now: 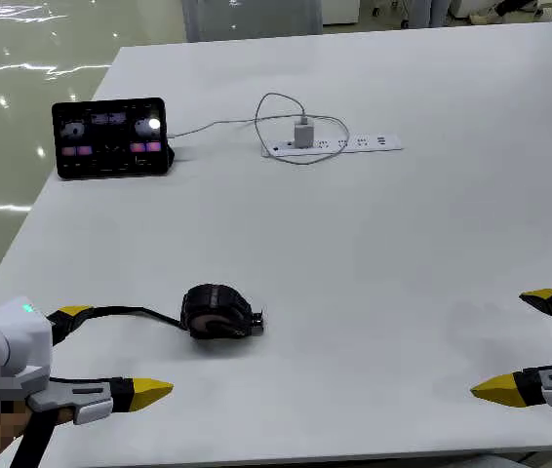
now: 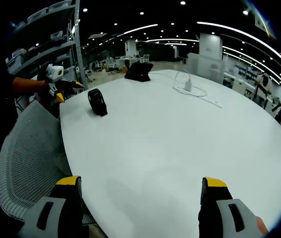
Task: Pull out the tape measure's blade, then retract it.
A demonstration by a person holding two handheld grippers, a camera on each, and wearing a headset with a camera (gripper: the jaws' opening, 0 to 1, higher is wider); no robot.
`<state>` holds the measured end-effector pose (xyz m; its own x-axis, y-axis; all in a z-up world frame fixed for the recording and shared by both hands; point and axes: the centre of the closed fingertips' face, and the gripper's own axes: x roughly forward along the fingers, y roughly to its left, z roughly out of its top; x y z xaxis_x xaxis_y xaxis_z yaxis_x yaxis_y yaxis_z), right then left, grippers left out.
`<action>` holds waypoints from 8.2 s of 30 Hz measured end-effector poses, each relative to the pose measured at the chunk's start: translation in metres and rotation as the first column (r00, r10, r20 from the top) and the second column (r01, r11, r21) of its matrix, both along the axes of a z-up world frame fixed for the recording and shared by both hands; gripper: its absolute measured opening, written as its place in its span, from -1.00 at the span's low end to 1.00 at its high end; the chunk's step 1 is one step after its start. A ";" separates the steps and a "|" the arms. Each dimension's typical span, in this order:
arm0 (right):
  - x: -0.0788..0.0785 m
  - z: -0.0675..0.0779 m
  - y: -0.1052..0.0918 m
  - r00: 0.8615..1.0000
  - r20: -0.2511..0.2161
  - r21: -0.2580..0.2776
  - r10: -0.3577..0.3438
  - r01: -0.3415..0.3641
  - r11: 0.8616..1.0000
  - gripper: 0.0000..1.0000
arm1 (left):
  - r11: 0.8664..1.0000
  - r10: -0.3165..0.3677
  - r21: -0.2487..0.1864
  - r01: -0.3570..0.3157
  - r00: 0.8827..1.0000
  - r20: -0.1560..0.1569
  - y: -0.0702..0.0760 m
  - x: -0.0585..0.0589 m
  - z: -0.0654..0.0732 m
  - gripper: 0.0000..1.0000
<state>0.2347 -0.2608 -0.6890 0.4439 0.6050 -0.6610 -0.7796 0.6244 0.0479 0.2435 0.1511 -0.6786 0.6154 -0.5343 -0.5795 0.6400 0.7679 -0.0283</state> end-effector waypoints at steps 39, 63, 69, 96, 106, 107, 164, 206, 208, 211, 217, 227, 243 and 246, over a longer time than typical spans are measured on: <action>0.023 -0.007 0.060 0.991 0.023 0.050 0.135 -0.136 0.990 0.99 | 0.960 -0.235 0.117 0.253 0.961 -0.147 -0.022 0.020 -0.024 0.98; 0.048 -0.016 0.145 0.942 0.024 0.001 0.335 -0.335 0.942 0.99 | 0.826 -0.487 0.236 0.512 0.859 -0.158 -0.071 0.045 -0.020 0.81; 0.057 -0.022 0.168 0.939 0.001 0.016 0.344 -0.344 0.939 0.99 | 0.817 -0.495 0.246 0.522 0.853 -0.167 -0.085 0.056 -0.031 0.68; 0.067 -0.018 0.245 0.904 -0.010 0.011 0.426 -0.426 0.905 0.99 | 0.656 -0.605 0.391 0.645 0.760 -0.239 -0.110 0.064 -0.049 -0.19; 0.063 -0.031 0.258 0.864 0.000 -0.049 0.503 -0.502 0.863 0.63 | 0.613 -0.617 0.408 0.676 0.733 -0.287 -0.109 0.063 -0.053 -0.30; 0.061 -0.033 0.259 0.861 -0.008 -0.051 0.509 -0.509 0.859 0.56 | 0.614 -0.615 0.407 0.676 0.733 -0.289 -0.109 0.063 -0.053 -0.30; 0.061 -0.066 0.269 0.766 -0.045 -0.182 0.641 -0.637 0.749 -0.81 | 0.670 -0.581 0.392 0.630 0.774 -0.252 -0.108 0.065 -0.052 -0.29; 0.063 -0.066 0.215 0.801 -0.103 -0.187 0.590 -0.598 0.779 -0.80 | 0.690 -0.569 0.383 0.614 0.787 -0.238 -0.109 0.066 -0.052 -0.29; 0.063 -0.066 0.214 0.801 -0.103 -0.188 0.590 -0.598 0.779 -0.80 | 0.690 -0.569 0.383 0.614 0.788 -0.238 -0.109 0.066 -0.052 -0.29; 0.063 -0.066 0.212 0.801 -0.100 -0.191 0.590 -0.597 0.779 -0.80 | 0.691 -0.568 0.382 0.613 0.788 -0.237 -0.109 0.066 -0.052 -0.29; 0.063 -0.065 0.205 0.803 -0.107 -0.192 0.587 -0.596 0.780 -0.80 | 0.692 -0.568 0.382 0.613 0.788 -0.236 -0.109 0.066 -0.053 -0.29; 0.062 -0.065 0.198 0.805 -0.115 -0.193 0.582 -0.593 0.781 -0.81 | 0.692 -0.571 0.382 0.613 0.788 -0.231 -0.110 0.066 -0.052 -0.29; 0.060 -0.064 0.184 0.810 -0.123 -0.201 0.573 -0.586 0.785 -0.81 | 0.686 -0.575 0.385 0.617 0.784 -0.232 -0.110 0.065 -0.053 -0.29; 0.060 -0.064 0.181 0.812 -0.125 -0.201 0.570 -0.583 0.787 -0.81 | 0.686 -0.575 0.385 0.618 0.784 -0.233 -0.110 0.065 -0.052 -0.29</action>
